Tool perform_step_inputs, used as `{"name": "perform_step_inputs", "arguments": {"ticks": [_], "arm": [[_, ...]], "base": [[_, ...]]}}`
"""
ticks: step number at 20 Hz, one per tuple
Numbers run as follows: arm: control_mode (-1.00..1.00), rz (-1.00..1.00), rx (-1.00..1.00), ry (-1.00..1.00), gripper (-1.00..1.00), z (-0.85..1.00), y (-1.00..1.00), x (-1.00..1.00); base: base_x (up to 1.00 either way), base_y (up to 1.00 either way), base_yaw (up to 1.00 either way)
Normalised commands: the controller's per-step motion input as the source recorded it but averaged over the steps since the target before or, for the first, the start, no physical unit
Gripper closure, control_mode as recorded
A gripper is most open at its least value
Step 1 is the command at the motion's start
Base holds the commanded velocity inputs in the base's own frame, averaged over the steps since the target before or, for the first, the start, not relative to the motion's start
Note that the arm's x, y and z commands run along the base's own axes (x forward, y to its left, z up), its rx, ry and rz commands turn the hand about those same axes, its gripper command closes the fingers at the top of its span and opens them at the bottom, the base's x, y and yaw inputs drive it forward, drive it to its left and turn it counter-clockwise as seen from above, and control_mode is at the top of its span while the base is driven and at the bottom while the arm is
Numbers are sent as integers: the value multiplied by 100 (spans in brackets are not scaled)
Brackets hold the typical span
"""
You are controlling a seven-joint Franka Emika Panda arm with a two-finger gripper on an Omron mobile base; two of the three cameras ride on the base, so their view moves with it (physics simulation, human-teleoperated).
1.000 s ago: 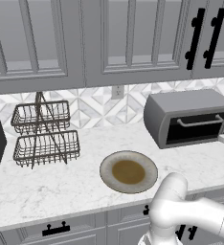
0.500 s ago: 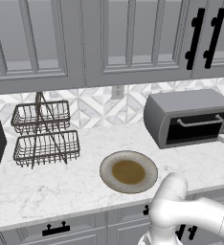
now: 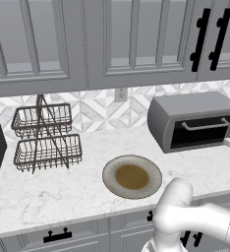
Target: Pick up the kebab skewer and baguette bread, and place them inside the toaster oven. Close the toaster oven door and start by setting the timer.
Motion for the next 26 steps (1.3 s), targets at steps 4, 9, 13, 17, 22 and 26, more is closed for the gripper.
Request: {"name": "perform_step_inputs", "arguments": {"ticks": [4,9,13,17,22,26], "arm": [[-100,0,16,-3,100,-10,0,0],[-100,0,18,-13,100,-12,0,-2],[-100,0,18,-16,100,-11,0,-8],[-100,0,18,-7,100,-3,0,-7],[-100,0,15,0,100,0,0,-6],[-100,0,9,3,100,0,0,-4]], "base": [[0,0,0],[0,0,0],[0,0,0],[0,0,0],[0,0,0],[0,0,0]]}}
